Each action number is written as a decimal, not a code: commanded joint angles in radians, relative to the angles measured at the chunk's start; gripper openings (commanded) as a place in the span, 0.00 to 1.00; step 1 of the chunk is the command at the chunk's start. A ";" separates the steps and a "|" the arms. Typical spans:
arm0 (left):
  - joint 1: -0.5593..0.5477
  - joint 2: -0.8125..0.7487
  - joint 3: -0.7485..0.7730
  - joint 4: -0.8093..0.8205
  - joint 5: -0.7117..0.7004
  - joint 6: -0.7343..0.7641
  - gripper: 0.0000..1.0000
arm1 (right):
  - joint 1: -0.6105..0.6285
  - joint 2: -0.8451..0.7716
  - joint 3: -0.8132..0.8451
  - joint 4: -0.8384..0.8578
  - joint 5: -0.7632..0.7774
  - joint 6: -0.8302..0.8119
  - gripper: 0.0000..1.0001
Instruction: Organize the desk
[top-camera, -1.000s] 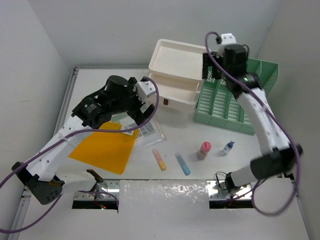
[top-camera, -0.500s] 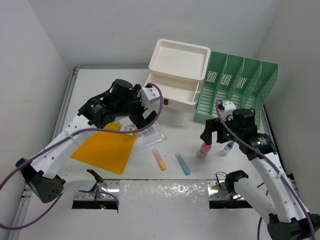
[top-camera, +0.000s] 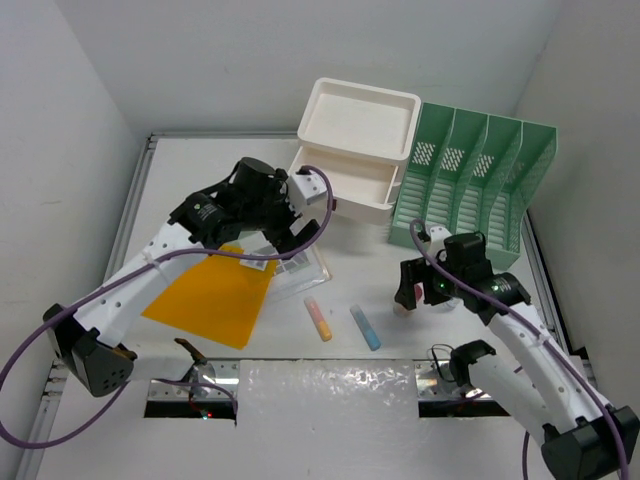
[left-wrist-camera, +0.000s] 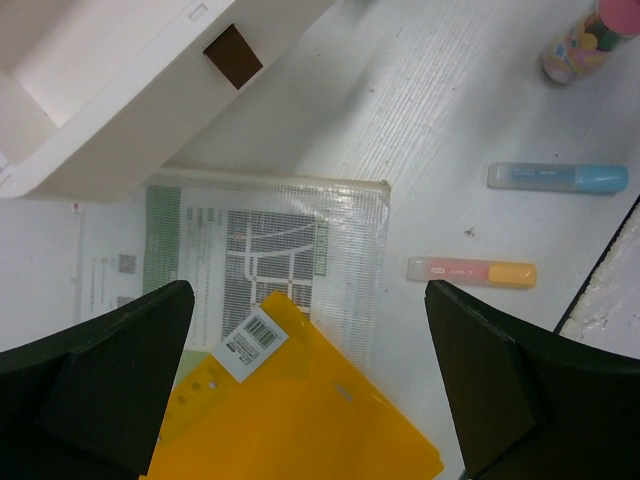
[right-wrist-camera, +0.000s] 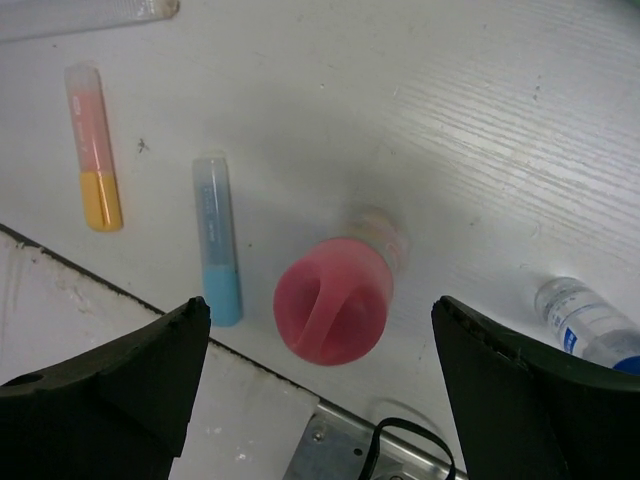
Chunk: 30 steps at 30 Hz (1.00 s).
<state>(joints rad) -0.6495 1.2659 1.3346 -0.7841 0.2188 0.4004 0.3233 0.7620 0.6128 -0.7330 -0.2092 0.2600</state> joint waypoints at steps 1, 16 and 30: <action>-0.007 0.021 0.034 0.028 -0.007 0.012 1.00 | 0.032 0.025 -0.030 0.102 0.051 0.030 0.87; -0.007 0.029 0.029 -0.006 0.146 0.098 0.99 | 0.054 0.073 -0.006 0.190 -0.011 0.013 0.00; -0.242 -0.048 -0.044 0.149 0.213 0.230 1.00 | 0.063 0.206 0.298 0.544 -0.338 0.268 0.00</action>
<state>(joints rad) -0.8398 1.2728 1.3155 -0.7345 0.4484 0.6003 0.3737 0.9443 0.8780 -0.3523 -0.4412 0.4217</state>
